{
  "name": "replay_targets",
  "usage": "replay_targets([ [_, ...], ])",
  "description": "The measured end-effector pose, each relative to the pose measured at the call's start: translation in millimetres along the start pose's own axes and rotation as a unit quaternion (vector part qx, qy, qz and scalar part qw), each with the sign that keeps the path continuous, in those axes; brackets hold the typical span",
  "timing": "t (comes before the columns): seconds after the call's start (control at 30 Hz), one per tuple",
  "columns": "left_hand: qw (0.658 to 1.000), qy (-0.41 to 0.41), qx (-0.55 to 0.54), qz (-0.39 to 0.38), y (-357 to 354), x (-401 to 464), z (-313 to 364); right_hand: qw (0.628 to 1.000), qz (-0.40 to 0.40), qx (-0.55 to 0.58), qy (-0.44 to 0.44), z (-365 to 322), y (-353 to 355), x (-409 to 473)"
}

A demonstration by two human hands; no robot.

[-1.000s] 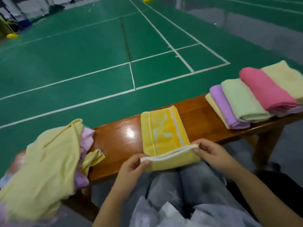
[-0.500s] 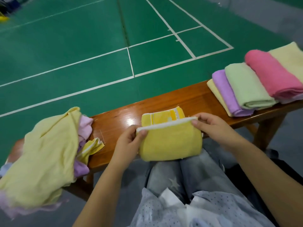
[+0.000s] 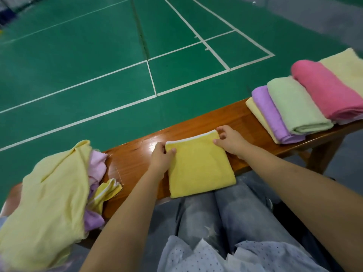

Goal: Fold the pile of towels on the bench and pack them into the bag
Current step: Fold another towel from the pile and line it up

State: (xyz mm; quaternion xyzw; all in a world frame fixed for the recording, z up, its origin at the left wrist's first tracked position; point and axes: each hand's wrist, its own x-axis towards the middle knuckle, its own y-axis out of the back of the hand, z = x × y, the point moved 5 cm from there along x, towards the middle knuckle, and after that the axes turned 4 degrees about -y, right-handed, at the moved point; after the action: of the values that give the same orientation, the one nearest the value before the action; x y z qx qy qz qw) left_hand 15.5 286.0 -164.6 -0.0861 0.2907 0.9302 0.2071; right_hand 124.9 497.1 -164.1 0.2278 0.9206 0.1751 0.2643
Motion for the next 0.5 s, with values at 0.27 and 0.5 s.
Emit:
replay_targets([
  [0.27, 0.998, -0.011, -0.009, 0.057, 3.4, 0.8, -5.5, 0.996, 0.047, -0.062, 0.048, 3.2, -6.2, 4.8],
  [0.5, 0.935, -0.300, 0.188, 0.034, 2.9, -57.3, 22.2, 0.972, 0.111, -0.153, 0.139, 1.1, 14.2, -29.4],
])
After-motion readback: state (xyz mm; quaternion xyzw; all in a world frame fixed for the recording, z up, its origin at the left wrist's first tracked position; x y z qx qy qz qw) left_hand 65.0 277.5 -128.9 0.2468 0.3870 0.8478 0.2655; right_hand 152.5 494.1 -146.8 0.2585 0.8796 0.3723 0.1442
